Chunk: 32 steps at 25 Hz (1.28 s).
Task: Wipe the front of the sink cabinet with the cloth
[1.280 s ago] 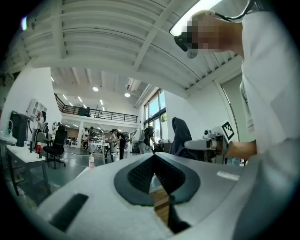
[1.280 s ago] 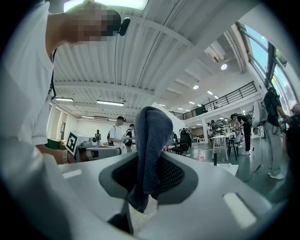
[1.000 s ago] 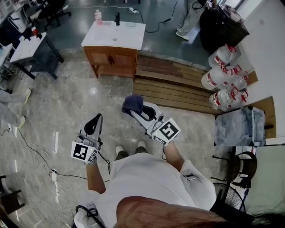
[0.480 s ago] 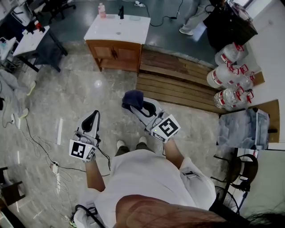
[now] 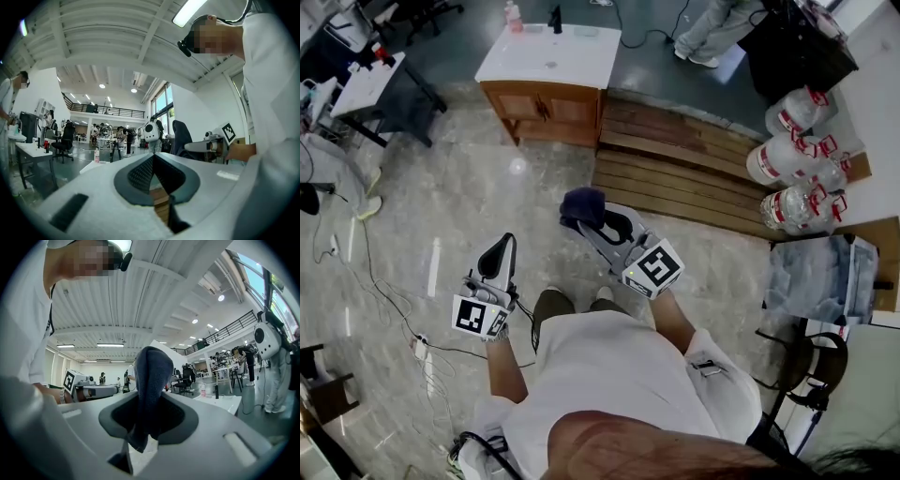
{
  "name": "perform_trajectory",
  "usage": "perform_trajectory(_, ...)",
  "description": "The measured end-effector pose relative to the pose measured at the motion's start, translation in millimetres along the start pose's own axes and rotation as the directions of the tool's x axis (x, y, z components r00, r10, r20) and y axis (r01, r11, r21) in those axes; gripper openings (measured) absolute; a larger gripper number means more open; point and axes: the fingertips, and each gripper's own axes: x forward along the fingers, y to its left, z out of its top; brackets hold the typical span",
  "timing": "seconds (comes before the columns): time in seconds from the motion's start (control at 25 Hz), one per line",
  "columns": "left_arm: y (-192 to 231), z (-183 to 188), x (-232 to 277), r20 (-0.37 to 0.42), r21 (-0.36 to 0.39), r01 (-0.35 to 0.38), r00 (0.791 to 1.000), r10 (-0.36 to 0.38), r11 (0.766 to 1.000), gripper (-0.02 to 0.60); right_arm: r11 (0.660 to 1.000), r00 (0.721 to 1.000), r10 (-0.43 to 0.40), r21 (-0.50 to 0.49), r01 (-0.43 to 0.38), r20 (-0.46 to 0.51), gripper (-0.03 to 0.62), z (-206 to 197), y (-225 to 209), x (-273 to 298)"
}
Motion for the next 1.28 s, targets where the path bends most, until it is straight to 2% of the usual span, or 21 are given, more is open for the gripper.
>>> perform_trajectory(0.12,21.2,-5.6,9.7,-0.007,-0.007,-0.004,1.0,0.004,1.0,-0.002,1.0,1.0,0.008,0.008,-0.008,-0.009,0.112,-4.9,-10.2,19.2)
perform_trajectory(0.28,75.3,-11.2,26.3,0.013,-0.02,0.007,1.0,-0.007,1.0,-0.002,1.0,1.0,-0.006,0.011,0.006,-0.026,0.114,-12.9,-26.1,64.9)
perform_trajectory(0.44,148.7,-18.7,50.0,0.025,-0.025,0.052,0.998,-0.051,0.998,-0.002,0.999,0.998,-0.043,0.007,0.043,-0.043,0.114,-20.6,-46.3,132.5)
perform_trajectory(0.64,256.1,-18.4,79.3,0.036,-0.061,0.132,0.991,-0.13,0.989,-0.002,0.995,0.994,-0.095,0.023,0.096,-0.057,0.114,-21.1,-74.6,243.1)
perform_trajectory(0.8,315.4,-25.4,99.5,0.033,-0.085,0.17,0.985,-0.168,0.982,-0.002,0.991,0.99,-0.13,0.02,0.131,-0.062,0.114,-25.1,-96.2,303.9)
perform_trajectory(1.0,367.9,-43.1,132.2,0.032,-0.125,0.172,0.985,-0.169,0.977,-0.002,0.983,0.977,-0.186,-0.015,0.185,-0.108,0.114,-49.5,-145.9,354.4)
perform_trajectory(1.12,397.0,-63.6,157.3,0.03,-0.142,0.141,0.99,-0.138,0.98,-0.002,0.986,0.975,-0.167,-0.02,0.165,-0.145,0.114,-75.0,-184.3,387.6)
perform_trajectory(1.28,413.5,-105.8,179.3,0.014,-0.198,0.084,0.996,-0.083,0.977,-0.002,0.991,0.972,-0.131,-0.016,0.13,-0.195,0.114,-125.7,-228.8,420.0)
